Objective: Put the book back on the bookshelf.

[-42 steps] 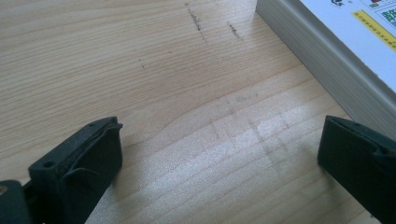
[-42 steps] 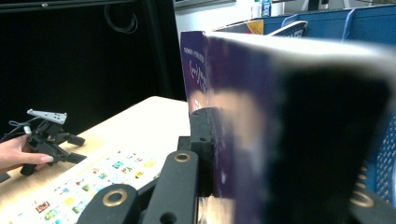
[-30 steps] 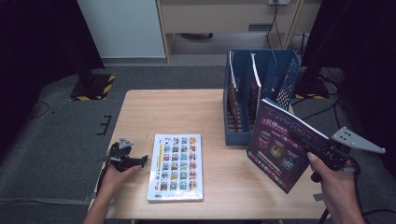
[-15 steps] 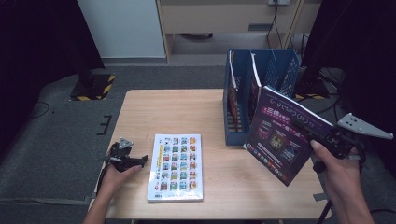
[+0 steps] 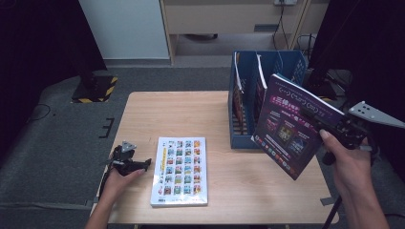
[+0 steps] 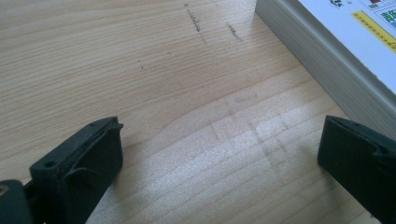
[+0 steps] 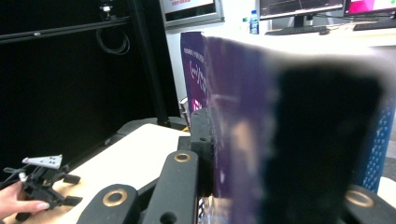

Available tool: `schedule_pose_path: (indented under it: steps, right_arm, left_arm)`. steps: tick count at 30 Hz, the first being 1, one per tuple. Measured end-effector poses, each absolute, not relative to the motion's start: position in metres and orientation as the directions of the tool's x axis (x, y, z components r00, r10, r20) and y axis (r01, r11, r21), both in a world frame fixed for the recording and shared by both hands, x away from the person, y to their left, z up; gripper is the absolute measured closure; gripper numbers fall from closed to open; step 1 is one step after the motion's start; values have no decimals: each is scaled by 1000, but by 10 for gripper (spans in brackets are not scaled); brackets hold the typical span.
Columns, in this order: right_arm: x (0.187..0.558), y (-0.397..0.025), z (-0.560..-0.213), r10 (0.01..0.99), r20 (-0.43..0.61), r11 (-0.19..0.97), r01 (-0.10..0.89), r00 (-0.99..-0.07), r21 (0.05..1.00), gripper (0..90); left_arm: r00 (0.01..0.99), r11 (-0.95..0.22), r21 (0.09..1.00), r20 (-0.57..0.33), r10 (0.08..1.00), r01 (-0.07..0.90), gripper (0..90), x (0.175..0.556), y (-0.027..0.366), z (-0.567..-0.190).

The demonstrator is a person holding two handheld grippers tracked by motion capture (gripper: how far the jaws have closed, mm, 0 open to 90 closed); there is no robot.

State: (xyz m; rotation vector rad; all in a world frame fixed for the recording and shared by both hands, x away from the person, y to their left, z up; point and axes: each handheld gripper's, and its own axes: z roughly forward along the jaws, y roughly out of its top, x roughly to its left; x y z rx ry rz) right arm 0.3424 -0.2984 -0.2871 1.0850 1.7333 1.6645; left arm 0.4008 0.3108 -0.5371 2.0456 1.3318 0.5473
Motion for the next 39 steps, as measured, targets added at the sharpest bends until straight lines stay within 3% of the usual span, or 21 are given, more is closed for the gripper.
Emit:
schedule_pose_path:
  steps: [39]
  right_arm:
    - [378, -293, -268, 898, 104, -14, 210, -428, 978, 842]
  left_arm:
    - [402, -291, 697, 5, 916, 655, 0, 401, 310, -537]
